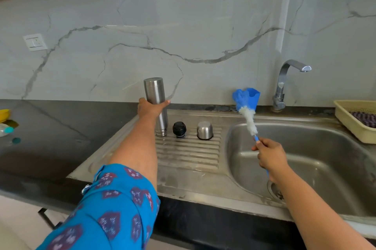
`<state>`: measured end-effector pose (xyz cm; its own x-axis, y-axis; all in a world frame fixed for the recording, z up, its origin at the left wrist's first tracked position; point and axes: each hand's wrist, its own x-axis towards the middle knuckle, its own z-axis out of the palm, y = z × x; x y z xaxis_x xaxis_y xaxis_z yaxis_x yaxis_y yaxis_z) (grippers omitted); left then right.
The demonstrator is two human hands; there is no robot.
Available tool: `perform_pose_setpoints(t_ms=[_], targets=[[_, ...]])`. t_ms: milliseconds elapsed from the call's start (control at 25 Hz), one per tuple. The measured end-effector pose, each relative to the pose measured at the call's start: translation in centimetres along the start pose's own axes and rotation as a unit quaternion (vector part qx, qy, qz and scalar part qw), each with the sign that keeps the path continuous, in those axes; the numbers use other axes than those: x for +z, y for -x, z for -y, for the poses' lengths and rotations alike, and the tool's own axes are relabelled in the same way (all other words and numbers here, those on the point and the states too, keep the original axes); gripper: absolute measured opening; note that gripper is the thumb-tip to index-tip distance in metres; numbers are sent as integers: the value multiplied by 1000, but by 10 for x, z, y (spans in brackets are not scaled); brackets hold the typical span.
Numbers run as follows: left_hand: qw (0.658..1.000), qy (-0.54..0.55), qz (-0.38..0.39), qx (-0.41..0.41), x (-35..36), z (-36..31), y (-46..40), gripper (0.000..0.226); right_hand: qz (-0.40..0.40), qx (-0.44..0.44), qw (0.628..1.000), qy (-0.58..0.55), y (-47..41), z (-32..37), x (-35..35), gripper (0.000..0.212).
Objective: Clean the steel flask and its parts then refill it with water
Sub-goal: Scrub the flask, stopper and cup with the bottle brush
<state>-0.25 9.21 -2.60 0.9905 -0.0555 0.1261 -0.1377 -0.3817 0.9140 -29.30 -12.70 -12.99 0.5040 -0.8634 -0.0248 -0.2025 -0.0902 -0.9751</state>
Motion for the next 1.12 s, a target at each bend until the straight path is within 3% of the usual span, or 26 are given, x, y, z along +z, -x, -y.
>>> perform_pose_setpoints(t_ms=[320,520,680,840,960,1120], targets=[[997,40,-36,60,-15,2,11,64,-1,-14,998,62,9,6,-4,25],[969,235,38,71,-48,-42,49,63,16,35,998,-46,14,20,-16,21],[920,365,142,-33,-37,-84,118,64,37,52,991,-116,45,44,-54,19],[831,436,276,-208,-11,-96,194,47,50,30,993,-102,92,45,-119,16],[848,379,304,-214,20,-96,245,37,22,11,996,-87,122,40,-163,17],[831,396,321,-222,61,-99,289,32,9,-19,998,-52,159,33,-202,15]])
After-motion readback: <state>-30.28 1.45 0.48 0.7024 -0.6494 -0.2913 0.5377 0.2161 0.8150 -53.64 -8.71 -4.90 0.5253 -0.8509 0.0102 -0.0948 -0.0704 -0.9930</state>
